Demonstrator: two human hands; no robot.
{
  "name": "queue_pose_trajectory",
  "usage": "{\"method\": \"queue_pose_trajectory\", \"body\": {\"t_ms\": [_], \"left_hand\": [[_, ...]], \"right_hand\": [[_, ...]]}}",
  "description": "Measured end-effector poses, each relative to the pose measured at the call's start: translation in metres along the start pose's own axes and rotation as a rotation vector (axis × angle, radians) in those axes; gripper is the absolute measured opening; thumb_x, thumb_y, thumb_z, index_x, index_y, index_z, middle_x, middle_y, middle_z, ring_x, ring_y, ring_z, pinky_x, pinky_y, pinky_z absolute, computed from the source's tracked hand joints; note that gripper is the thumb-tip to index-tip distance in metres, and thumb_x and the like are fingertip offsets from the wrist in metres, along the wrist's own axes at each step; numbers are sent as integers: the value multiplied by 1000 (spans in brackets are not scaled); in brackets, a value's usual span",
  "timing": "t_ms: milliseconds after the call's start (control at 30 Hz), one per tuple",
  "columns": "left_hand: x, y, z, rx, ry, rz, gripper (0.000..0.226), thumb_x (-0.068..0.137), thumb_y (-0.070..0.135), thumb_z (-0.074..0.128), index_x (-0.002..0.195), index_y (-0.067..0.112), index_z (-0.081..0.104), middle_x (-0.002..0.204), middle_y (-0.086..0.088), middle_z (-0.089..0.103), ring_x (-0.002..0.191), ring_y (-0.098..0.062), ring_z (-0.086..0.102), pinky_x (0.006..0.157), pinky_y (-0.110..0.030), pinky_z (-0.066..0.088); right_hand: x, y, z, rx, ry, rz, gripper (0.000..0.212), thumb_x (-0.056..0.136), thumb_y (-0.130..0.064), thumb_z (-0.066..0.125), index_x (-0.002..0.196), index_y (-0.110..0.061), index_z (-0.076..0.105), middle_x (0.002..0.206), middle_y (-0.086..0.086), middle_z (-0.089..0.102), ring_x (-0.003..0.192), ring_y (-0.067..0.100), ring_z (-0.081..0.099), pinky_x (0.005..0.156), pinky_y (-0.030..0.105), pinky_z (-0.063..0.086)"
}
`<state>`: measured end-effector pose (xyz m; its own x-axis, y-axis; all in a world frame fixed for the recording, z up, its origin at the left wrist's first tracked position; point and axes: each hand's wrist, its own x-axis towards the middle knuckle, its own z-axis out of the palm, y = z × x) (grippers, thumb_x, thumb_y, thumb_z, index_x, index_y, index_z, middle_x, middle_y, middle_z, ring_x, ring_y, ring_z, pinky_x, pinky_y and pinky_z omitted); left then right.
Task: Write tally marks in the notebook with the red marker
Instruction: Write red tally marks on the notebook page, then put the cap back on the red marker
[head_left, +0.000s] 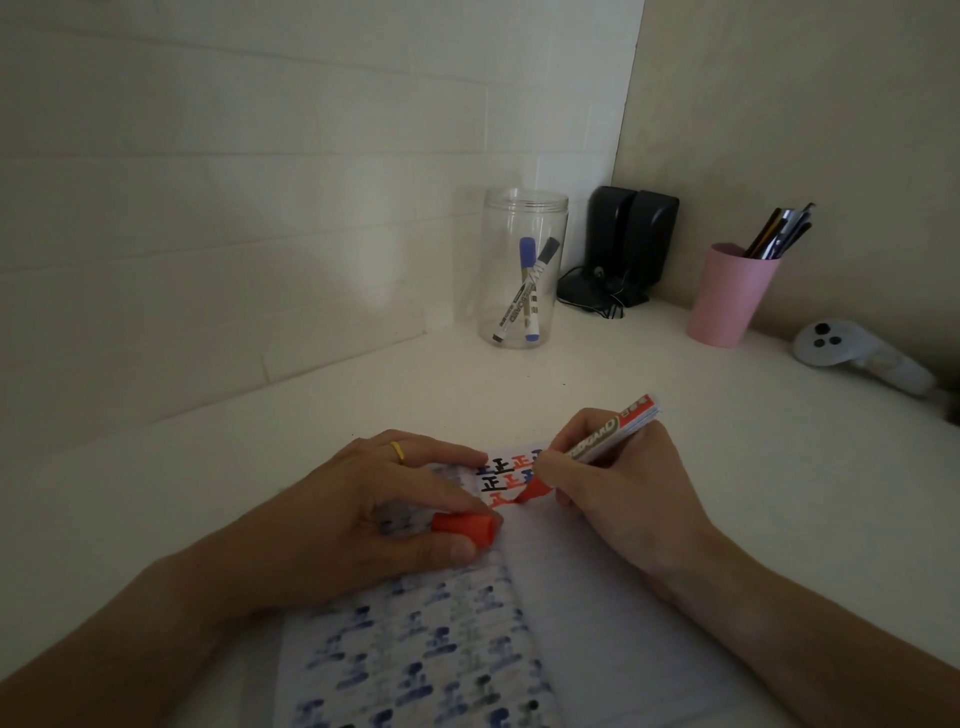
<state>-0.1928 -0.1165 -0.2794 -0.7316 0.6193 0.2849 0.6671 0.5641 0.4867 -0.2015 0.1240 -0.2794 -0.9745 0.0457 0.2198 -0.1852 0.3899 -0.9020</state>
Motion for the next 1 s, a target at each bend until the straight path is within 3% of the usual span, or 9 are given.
{"method": "queue_pose_trajectory", "body": {"t_ms": [100,200,333,433,533,600,733,833,1000], "left_hand": [[-1,0,0,-74,23,-19,27,83,51,76,110,51,76,141,29,55,132,2,50,107,-23,45],[-1,0,0,-120,57,-22,27,81,44,82,108,43,79,140,24,60,127,4,55,106,-22,45],[-2,0,-1,-255,137,-91,28,75,34,88,103,33,83,130,16,70,118,1,65,102,-23,50],[-3,0,-2,-306,271,-182,26,72,31,88,98,31,85,112,17,79,105,0,72,94,-20,55],[-2,3,-2,-144,429,-259,18,76,46,77,86,34,85,86,17,81,81,-3,76,76,-20,56],[-2,2,-3,-45,493,-289,26,81,52,71,76,28,82,72,11,78,70,-10,73,67,-24,52],[-1,2,-4,-94,512,-291,10,86,34,77,83,25,82,77,16,77,71,-1,72,67,-7,48],[0,2,-4,-102,499,-291,1,84,29,80,84,29,81,81,19,78,75,2,72,69,-4,47],[0,5,-4,-66,471,-284,6,84,30,79,88,35,80,93,28,75,84,7,71,73,0,46]], "right_hand": [[0,1,-1,45,13,-20,11,67,-20,75,63,-11,69,50,1,67,46,12,58,48,27,46],[-1,-4,-6,403,12,-38,7,80,-1,76,76,-4,71,58,12,66,52,20,58,47,26,46],[1,-7,-11,587,-67,38,9,79,-9,78,89,-10,78,63,7,67,58,18,57,53,24,47],[4,-6,-10,662,-91,112,23,78,-15,76,99,-8,81,77,12,74,71,19,65,62,24,53],[7,-5,-10,719,-75,149,27,88,-20,67,108,-9,80,97,16,80,83,20,74,66,26,57],[8,-5,-9,719,-71,157,27,93,-21,62,111,-10,79,102,17,81,89,24,75,69,29,57],[7,-4,-9,717,-80,115,28,78,-21,70,99,-4,77,84,19,78,79,27,69,71,30,54],[6,-2,-10,700,-109,70,28,63,-24,79,86,-8,78,68,12,69,67,20,61,71,34,50],[5,-2,-10,717,-159,51,46,56,-31,88,93,-6,81,72,12,73,69,17,67,67,24,57]]}}
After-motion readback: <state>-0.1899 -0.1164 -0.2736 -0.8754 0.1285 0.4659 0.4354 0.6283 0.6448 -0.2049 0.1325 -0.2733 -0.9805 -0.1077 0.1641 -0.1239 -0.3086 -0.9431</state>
